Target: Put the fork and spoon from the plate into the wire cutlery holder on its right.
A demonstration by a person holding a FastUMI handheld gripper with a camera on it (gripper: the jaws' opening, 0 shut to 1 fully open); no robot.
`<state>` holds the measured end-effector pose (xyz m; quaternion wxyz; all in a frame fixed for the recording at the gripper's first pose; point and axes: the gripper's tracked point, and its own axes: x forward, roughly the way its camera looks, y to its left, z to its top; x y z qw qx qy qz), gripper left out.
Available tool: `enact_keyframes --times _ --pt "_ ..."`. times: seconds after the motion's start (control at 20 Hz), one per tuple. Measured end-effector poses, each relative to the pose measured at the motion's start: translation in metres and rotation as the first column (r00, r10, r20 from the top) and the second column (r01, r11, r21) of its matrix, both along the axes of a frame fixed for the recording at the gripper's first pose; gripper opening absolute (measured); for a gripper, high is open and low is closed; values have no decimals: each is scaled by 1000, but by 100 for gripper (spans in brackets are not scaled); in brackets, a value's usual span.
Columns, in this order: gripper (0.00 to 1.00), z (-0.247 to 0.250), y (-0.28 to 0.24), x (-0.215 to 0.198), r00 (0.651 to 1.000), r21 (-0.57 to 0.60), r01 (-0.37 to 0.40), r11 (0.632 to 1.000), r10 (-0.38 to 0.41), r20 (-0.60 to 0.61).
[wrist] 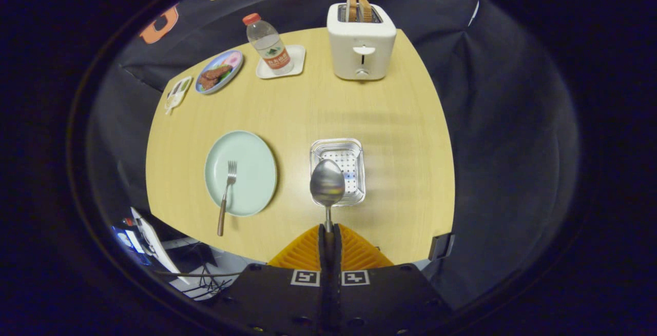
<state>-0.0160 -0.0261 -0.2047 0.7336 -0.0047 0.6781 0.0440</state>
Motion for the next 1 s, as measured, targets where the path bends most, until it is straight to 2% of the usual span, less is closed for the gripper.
enact_keyframes --times 0.35,0.4,0.45,0.55,0.6,0.7,0.9,1.0 --pt "2 -23 -1 11 994 40 71 997 -68 -86" --pt "10 -25 1 15 993 52 84 995 -79 -83" --pt "12 -27 2 18 993 63 97 993 -92 -75" --pt "24 -24 4 23 993 80 111 991 -107 -54" --pt "38 -22 5 27 993 83 117 990 -114 -34" --pt "54 -13 6 36 992 90 118 989 -122 40" --pt "83 7 16 46 974 85 59 995 -76 214" --pt "89 18 30 44 951 96 33 995 -61 304"
